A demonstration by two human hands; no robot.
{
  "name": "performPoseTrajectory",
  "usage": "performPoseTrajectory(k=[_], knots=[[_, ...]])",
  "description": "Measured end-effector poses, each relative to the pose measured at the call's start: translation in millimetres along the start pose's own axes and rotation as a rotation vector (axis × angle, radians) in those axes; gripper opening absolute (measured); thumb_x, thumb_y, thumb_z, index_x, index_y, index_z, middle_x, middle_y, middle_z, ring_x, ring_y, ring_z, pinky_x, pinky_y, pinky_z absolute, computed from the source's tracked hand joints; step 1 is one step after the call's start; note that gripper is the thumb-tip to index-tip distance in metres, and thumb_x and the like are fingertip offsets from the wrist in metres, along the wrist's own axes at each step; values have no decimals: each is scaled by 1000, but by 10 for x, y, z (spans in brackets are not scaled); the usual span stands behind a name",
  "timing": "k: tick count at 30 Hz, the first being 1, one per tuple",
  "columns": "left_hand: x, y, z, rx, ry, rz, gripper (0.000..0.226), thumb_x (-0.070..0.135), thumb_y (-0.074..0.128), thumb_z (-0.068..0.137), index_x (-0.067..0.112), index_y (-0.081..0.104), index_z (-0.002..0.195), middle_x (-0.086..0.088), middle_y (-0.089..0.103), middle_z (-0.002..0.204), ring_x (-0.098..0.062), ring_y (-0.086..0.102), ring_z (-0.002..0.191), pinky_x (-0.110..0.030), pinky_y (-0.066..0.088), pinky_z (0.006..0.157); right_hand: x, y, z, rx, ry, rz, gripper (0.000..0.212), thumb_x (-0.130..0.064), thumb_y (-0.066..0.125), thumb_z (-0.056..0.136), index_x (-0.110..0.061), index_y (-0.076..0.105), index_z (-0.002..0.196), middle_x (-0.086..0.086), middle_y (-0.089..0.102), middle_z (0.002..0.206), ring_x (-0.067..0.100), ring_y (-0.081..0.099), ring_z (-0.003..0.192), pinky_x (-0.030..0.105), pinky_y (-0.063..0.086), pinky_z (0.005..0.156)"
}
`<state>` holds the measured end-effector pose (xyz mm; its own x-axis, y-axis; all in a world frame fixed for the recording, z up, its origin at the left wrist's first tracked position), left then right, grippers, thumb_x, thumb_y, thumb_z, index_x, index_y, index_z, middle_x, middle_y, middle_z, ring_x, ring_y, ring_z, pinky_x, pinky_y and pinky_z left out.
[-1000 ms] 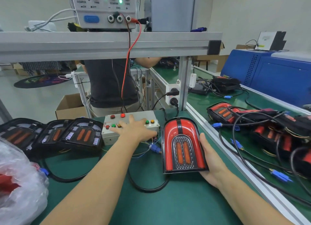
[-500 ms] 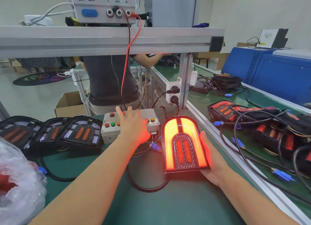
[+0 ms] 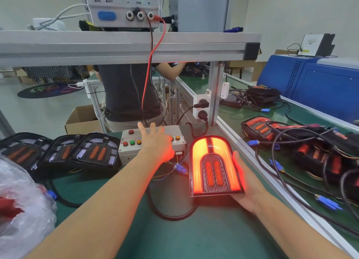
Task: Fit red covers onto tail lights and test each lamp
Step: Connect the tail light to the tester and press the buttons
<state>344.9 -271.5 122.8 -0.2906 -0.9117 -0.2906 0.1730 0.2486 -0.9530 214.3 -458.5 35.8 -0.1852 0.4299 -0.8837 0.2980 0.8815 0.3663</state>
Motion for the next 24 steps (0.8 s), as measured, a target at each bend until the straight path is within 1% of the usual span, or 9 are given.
performPoseTrajectory(k=[3, 5, 8, 10, 13, 15, 18, 21, 24], knots=[[-43, 33, 5, -38, 16, -46, 48, 46, 44, 91, 40, 42, 138, -6, 22, 155, -33, 9, 144, -69, -5, 107, 5, -4, 0, 7, 36, -20, 66, -66, 46, 83, -14, 69, 117, 14, 71, 114, 31, 70, 102, 46, 51, 92], [-99, 32, -19, -39, 17, -136, 49, 51, 40, 93, 40, 39, 141, -3, 20, 156, -31, 10, 144, -66, -4, 109, 6, -38, 10, 34, 85, -52, 64, -66, 43, 88, -14, 69, 116, 15, 72, 111, 31, 71, 99, 44, 53, 86], [-195, -150, -169, 254, 42, -251, 44, 42, 41, 96, 29, 44, 138, -3, 35, 146, -25, 28, 134, -50, 16, 110, -1, -131, 29, 106, 158, -143, 59, -61, 43, 93, -12, 69, 112, 17, 74, 104, 32, 71, 93, 42, 55, 78], [-35, -191, -329, 399, 241, -196, 35, 30, 44, 95, 23, 55, 127, -3, 49, 129, -25, 41, 117, -39, 31, 96, -31, -189, 44, 151, 184, -232, 54, -56, 46, 95, -10, 69, 111, 18, 74, 99, 32, 71, 91, 42, 56, 76], [339, 85, -471, 211, 514, -81, 35, 22, 45, 94, 21, 52, 129, -1, 53, 128, -25, 45, 117, -37, 36, 96, -161, -269, 66, 197, 169, -473, 49, -51, 46, 97, -9, 70, 107, 15, 76, 95, 32, 70, 92, 43, 54, 87], [413, 235, -451, 104, 519, -72, 40, 20, 47, 94, 23, 48, 134, 1, 50, 136, -23, 44, 123, -38, 33, 103, -264, -278, 62, 202, 133, -631, 48, -51, 42, 99, -12, 68, 109, 10, 75, 100, 30, 68, 99, 46, 47, 99], [425, 299, -419, 61, 510, -148, 40, 21, 50, 93, 27, 52, 133, 2, 50, 135, -21, 44, 124, -36, 28, 100, -390, -242, 23, 195, 27, -901, 44, -51, 41, 99, -18, 65, 115, 3, 71, 105, 23, 65, 99, 39, 47, 97], [349, 263, -389, 38, 477, -268, 32, 22, 53, 93, 28, 62, 124, 2, 56, 123, -19, 49, 117, -32, 28, 92, -540, -177, -21, 288, -112, -1246, 46, -51, 41, 97, -16, 63, 118, 7, 63, 121, 23, 58, 107, 36, 45, 95], [197, 121, -371, 72, 414, -339, 28, 23, 55, 92, 26, 65, 118, 4, 63, 112, -18, 53, 108, -29, 28, 84, -775, 114, -159, 456, -429, -1515, 47, -51, 45, 95, -22, 56, 130, 2, 51, 134, 22, 44, 125, 39, 31, 101]])
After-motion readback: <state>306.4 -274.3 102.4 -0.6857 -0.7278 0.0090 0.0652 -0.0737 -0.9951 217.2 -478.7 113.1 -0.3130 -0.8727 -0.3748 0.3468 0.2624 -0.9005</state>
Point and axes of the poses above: each hand's wrist, its own z-axis towards the middle knuckle, its own y-axis out of the palm, x = y × z, the point moved 8 cm from there along z, towards the middle knuckle
